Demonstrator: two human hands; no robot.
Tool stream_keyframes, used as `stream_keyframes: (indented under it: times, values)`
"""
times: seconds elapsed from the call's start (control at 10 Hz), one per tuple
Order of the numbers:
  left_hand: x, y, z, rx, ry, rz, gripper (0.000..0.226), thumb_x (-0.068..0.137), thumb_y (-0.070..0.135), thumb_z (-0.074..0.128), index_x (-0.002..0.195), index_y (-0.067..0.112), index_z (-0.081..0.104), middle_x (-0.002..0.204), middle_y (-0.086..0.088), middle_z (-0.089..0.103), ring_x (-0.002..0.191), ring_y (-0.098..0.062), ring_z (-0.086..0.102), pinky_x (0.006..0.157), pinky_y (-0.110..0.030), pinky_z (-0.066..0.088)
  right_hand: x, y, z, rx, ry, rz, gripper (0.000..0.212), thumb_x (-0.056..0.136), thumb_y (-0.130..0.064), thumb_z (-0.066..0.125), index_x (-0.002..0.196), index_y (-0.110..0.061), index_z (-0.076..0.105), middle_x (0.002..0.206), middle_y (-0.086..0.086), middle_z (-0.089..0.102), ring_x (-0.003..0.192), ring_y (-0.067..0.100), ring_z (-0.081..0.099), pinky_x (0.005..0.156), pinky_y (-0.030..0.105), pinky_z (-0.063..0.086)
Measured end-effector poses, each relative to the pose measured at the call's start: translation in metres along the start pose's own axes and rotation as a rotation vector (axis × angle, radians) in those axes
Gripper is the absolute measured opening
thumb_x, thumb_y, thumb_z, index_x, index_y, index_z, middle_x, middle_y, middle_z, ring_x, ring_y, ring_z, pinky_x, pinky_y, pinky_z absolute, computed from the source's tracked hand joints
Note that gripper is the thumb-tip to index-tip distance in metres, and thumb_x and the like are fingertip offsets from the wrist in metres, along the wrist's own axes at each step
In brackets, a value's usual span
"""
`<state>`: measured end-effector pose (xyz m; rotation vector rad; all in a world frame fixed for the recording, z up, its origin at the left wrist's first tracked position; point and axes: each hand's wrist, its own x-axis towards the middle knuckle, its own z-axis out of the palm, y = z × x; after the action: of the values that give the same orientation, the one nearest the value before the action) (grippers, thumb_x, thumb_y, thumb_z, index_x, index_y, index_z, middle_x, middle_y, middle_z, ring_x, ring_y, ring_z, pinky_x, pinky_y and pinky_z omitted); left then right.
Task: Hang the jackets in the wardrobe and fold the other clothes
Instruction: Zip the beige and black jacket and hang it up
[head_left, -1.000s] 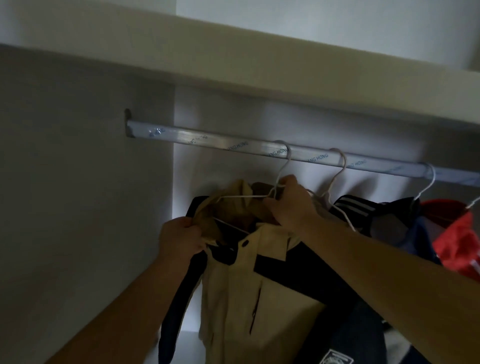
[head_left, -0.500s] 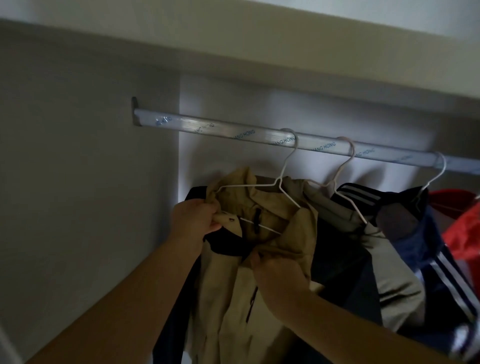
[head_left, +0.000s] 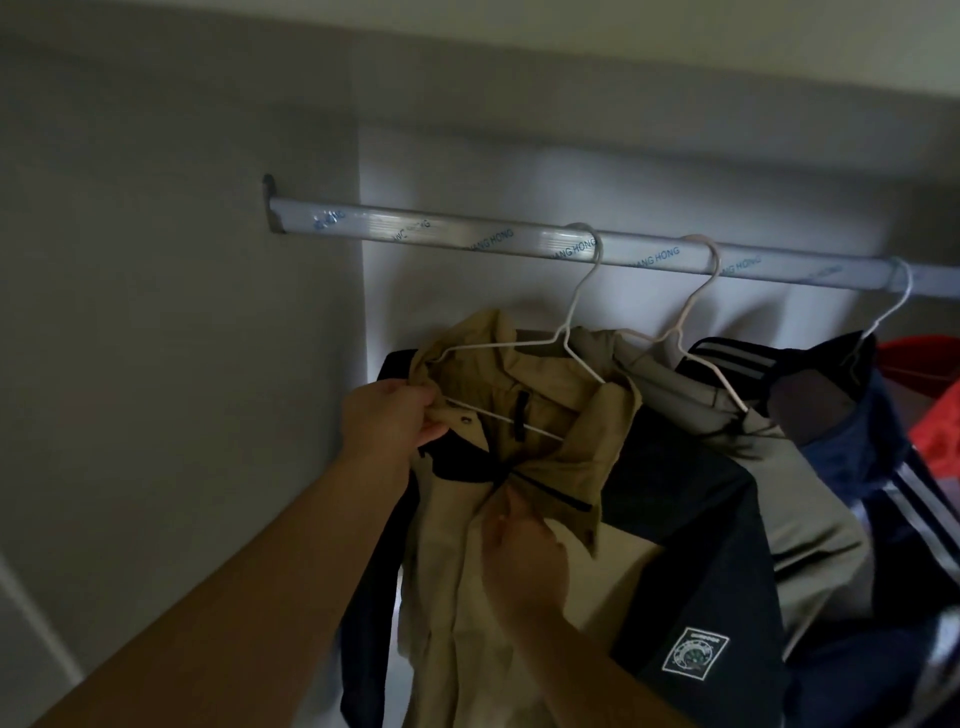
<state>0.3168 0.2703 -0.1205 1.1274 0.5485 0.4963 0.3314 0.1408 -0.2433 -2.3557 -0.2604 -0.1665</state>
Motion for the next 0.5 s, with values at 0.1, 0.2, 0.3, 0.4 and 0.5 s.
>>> stream_keyframes:
  times: [0.1,0.2,0.3,0.4,0.5]
  values:
    - [-0.001,-0.001,0.002,0.0,-0.004,0.009,0.006,0.088,0.003,0.062,0.084,0.007,0.06,0.091,-0.012,0.064,0.077,-0.017,0.063,0.049,-0.017,0.054,0.005,-0.017,-0.003,0.357,0.105,0.14,0.027,0.098,-0.031,0.048,0.106,-0.01,0.064,0.095,0.011,0.067,0.091,0.027,0.062,0.081,0.035,0.05]
    - [-0.002,-0.003,0.004,-0.007,-0.001,0.026,0.013,0.088,0.003,0.061,0.077,0.008,0.059,0.087,-0.011,0.063,0.075,-0.017,0.063,0.049,-0.017,0.053,0.017,-0.027,-0.004,0.319,0.081,0.335,0.04,0.095,-0.038,0.051,0.117,-0.006,0.06,0.11,0.014,0.064,0.106,0.03,0.059,0.088,0.035,0.046]
    - [-0.002,-0.008,0.007,-0.009,0.028,0.067,0.018,0.088,0.003,0.059,0.071,0.007,0.057,0.082,-0.009,0.062,0.074,-0.016,0.063,0.051,-0.016,0.053,0.024,-0.032,-0.008,0.311,0.087,0.369,0.029,0.095,-0.034,0.052,0.107,-0.009,0.063,0.097,0.011,0.064,0.105,0.033,0.061,0.087,0.039,0.047]
    - [-0.003,-0.01,0.009,-0.004,0.045,0.112,0.019,0.087,0.002,0.059,0.069,0.007,0.055,0.079,-0.01,0.06,0.072,-0.017,0.062,0.052,-0.017,0.053,0.025,-0.037,-0.007,0.445,0.128,0.4,0.037,0.095,-0.04,0.037,0.096,-0.013,0.062,0.089,0.016,0.06,0.11,0.035,0.058,0.092,0.042,0.043]
    - [-0.003,-0.01,0.009,-0.036,0.054,0.108,0.018,0.087,0.002,0.057,0.07,0.007,0.054,0.08,-0.01,0.059,0.074,-0.018,0.061,0.052,-0.017,0.053,0.026,-0.037,-0.003,0.296,0.119,0.452,0.039,0.094,-0.04,0.044,0.104,-0.009,0.065,0.102,0.015,0.063,0.088,0.026,0.056,0.075,0.032,0.044]
